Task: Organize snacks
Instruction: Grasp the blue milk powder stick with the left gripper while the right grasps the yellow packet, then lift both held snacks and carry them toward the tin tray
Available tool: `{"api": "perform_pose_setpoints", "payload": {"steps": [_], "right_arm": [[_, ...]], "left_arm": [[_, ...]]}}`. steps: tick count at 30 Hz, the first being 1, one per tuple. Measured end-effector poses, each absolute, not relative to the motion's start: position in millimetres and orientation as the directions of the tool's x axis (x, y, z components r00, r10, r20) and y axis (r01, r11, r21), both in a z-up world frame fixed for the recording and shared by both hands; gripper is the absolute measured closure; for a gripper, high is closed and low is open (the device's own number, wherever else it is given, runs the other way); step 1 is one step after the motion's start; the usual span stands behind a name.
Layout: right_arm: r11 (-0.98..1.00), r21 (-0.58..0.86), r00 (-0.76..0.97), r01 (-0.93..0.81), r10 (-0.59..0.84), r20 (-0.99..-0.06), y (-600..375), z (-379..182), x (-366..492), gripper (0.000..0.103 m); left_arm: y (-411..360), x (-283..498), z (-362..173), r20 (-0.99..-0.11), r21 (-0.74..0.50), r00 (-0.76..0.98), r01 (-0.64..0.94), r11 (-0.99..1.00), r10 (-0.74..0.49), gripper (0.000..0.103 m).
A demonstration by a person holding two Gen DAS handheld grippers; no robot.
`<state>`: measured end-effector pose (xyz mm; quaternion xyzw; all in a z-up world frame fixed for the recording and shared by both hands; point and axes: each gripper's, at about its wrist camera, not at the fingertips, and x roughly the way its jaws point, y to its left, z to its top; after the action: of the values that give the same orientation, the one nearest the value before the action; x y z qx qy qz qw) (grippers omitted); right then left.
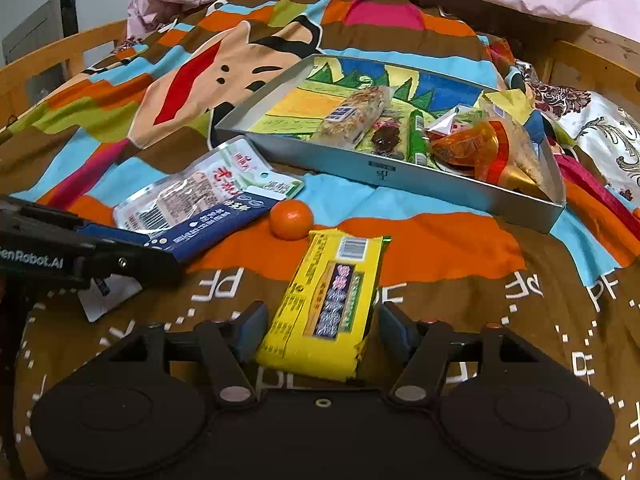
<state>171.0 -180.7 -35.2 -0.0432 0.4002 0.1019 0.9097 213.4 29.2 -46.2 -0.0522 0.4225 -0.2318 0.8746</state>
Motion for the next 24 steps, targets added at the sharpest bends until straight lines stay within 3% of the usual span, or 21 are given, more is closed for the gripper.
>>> {"api": "perform_pose_setpoints", "payload": {"steps": [7, 9, 12, 19, 24], "right_arm": [[0.980, -0.009, 0.663, -0.197, 0.127, -0.738, -176, -40, 184, 0.028], [0.982, -0.014, 0.665, -0.189, 0.118, -0.737, -173, -41, 187, 0.027], [0.983, -0.027, 0.668, -0.182, 0.103, -0.737, -170, -42, 189, 0.027], [0.987, -0.023, 0.664, -0.161, 0.091, -0.742, -168, -44, 188, 0.028], [0.979, -0.045, 0.667, -0.198, 0.101, -0.738, -166, -43, 181, 0.046]], "left_arm": [[27, 224, -51, -0.706, -0.279, 0.542, 0.380, 0.882, -0.457, 0.054], [25, 227, -52, -0.705, -0.274, 0.544, 0.383, 0.882, -0.455, 0.047], [22, 233, -55, -0.699, -0.284, 0.544, 0.385, 0.878, -0.464, 0.045], [21, 233, -55, -0.702, -0.245, 0.564, 0.382, 0.891, -0.434, 0.062], [18, 229, -53, -0.706, -0.226, 0.568, 0.386, 0.895, -0.423, 0.064]]}}
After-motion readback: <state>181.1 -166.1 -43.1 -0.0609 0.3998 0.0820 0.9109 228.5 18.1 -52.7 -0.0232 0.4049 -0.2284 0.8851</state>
